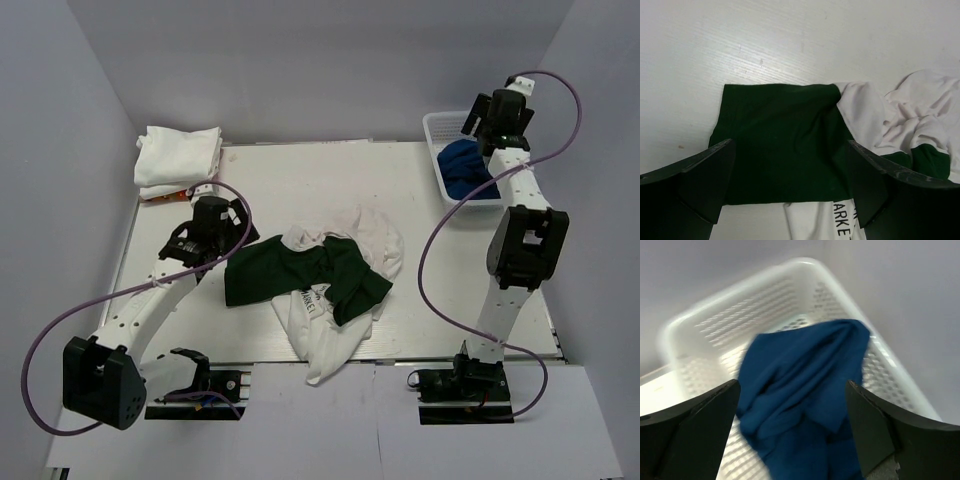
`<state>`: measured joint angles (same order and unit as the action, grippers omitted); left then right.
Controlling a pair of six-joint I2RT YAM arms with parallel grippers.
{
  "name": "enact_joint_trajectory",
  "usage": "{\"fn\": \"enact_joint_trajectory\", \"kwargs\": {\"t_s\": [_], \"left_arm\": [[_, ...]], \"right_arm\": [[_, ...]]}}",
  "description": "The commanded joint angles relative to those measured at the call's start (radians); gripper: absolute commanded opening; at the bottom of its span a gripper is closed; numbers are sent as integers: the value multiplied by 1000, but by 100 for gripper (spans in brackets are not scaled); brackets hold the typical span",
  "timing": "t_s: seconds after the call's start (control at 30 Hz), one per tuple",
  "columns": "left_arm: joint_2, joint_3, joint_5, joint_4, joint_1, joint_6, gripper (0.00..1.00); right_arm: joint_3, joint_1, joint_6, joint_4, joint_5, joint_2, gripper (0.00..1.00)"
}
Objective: Fold and stack the t-shirts
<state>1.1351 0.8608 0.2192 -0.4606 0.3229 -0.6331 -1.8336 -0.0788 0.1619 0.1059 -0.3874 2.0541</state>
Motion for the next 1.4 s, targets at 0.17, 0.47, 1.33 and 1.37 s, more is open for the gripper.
{"fn": "enact_joint_trajectory", "kwargs": {"t_s": [0.17,0.47,1.33,1.37], "left_arm": [[31,17,-9,-135,4,-71,100],[68,6,29,-121,4,-105,100],[-92,-62,175,-141,-5,-142,100],[-92,-62,175,-141,-5,-142,100]], "right_arm": [[193,183,-7,66,413,-384,90],[390,589,-120,179,464,-473,90],[527,982,-446,-268,186,-198,3],[531,975,-434,-284,155,-237,2]]}}
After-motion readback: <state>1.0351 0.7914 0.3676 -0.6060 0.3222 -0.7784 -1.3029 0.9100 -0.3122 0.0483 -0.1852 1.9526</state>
